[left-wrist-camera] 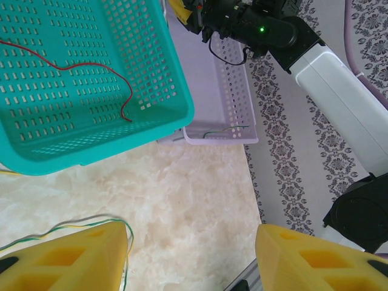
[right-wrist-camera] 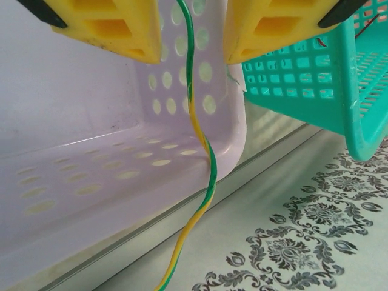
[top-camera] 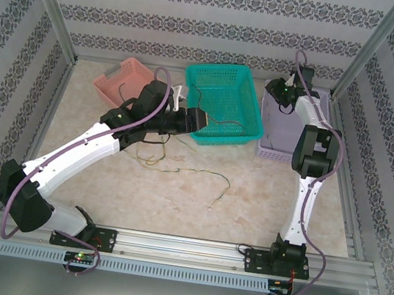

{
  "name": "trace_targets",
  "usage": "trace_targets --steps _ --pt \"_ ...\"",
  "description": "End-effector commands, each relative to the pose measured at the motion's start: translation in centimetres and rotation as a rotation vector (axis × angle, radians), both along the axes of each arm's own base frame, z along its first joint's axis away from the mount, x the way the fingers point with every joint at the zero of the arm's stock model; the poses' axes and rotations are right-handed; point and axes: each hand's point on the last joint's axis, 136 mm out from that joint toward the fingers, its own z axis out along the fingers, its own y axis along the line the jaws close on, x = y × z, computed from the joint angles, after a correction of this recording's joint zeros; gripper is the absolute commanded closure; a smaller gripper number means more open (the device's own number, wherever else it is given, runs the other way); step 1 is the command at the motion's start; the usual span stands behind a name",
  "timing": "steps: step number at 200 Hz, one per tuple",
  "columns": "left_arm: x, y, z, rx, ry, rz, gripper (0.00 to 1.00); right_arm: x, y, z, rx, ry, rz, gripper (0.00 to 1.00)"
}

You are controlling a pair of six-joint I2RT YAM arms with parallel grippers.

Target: Untangle the cables

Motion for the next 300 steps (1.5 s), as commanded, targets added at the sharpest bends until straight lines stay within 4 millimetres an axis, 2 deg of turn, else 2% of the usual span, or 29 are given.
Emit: trace_targets --steps 1,60,87,121,180,210,227,240,252,300 --pt "-0.2 -0.7 1.6 -0.041 -0.054 -0.023 0.42 1.3 -0.4 0.6 0.034 -0.042 -0.015 0.68" --pt "-0.3 -0.5 1.5 -0.045 -0.045 -0.009 0.44 2.3 -0.3 -0.3 0.093 -0.047 -0.051 0.73" --pt "-0.2 -0.4 1.6 -0.047 -0.044 -0.004 0.45 2.6 -0.6 -0.2 0.09 -0.06 -0.068 0.76" --pt "-0.1 -0.3 1.5 -0.046 -0.044 0.006 0.46 2.5 -0.8 0.9 0.073 -0.093 -0.078 1.0" --pt "-0.1 -0.2 1.5 -0.051 -0.049 0.016 0.47 0.8 -1.4 5.2 0.029 -0.178 -0.098 1.0" --pt "-0.2 0.0 1.5 -0.055 -0.051 0.025 0.48 -0.7 -1.8 5.9 0.027 -0.181 -0.118 1.0" --pt "-0.3 0.1 1.6 -0.055 -0.053 0.027 0.48 -1.4 -1.2 5.6 0.056 -0.163 -0.081 1.0" --pt "-0.4 0.3 1.7 -0.054 -0.054 0.029 0.48 -2.2 -0.4 5.1 0.077 -0.135 -0.019 0.82" --pt "-0.5 0.4 1.8 -0.054 -0.056 0.03 0.48 -3.2 0.3 4.6 0.086 -0.096 0.05 0.74" --pt "-0.8 0.4 1.5 -0.054 -0.05 0.023 0.48 -8.4 0.6 1.8 0.051 0.002 0.275 0.67"
